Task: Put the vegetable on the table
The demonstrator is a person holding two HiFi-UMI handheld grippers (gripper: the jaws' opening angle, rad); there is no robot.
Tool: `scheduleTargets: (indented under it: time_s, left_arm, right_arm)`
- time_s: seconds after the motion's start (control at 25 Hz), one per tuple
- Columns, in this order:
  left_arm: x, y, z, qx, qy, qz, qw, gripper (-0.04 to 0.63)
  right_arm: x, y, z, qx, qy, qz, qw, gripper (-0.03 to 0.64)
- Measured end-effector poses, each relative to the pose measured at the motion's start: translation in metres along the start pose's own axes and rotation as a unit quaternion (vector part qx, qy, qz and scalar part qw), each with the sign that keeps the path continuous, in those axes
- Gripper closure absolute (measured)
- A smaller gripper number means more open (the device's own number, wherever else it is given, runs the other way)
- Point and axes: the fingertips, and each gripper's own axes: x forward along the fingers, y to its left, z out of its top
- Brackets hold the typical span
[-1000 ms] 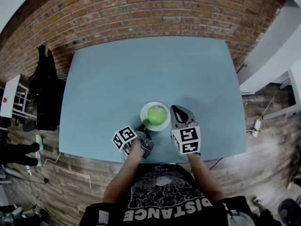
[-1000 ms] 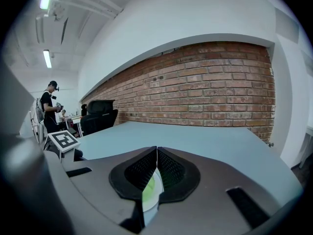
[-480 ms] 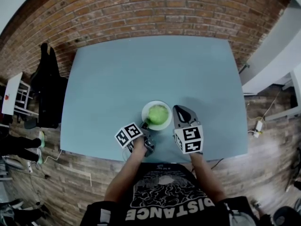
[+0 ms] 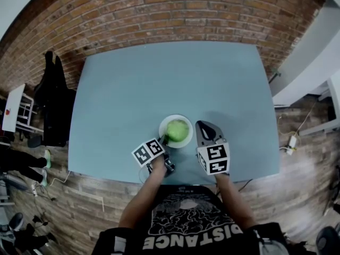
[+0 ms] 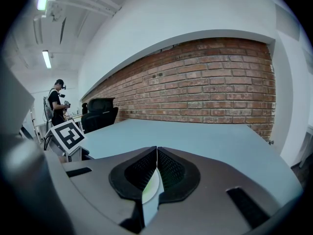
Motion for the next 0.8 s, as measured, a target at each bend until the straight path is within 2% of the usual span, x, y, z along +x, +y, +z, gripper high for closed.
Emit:
scheduleTargets:
  time_s: [0.16, 0.32, 0.4, 0.64, 0.8]
  left_arm:
    - [-0.0007, 0.0026, -0.0016, 0.025, 0.005, 0.026, 0.9994, 0.537]
    - [0.0001, 0.0056, -0.0026, 0.02, 0.007, 0.038, 0.999, 0.535]
    - [0.0001, 0.0061, -0.0028, 0.031, 0.01, 0.048, 0.9983, 0.535]
    - [-0.0002, 0.0059, -0.0002, 0.116, 0.015, 0.092, 0.9889, 0.527]
    - [0.0003, 0.0048, 0.0027, 0.186, 0.01, 0.123, 0.9748, 0.522]
  right_arm:
    - [-0.0014, 0.0023, -0.0022, -0.001, 0.003, 0.003, 1.0, 0.607]
    - [-0.0019, 0.0034, -0.0013, -0.003, 0.0, 0.005, 1.0, 0.607]
    - [-0.0025, 0.0039, -0.001, -0.003, -0.001, 0.004, 1.0, 0.607]
    - [-0.004, 0.0063, -0.0039, -0.003, 0.003, 0.006, 1.0, 0.607]
    - [-0.0058, 0.0091, -0.0041, -0.003, 0.004, 0.01, 1.0, 0.607]
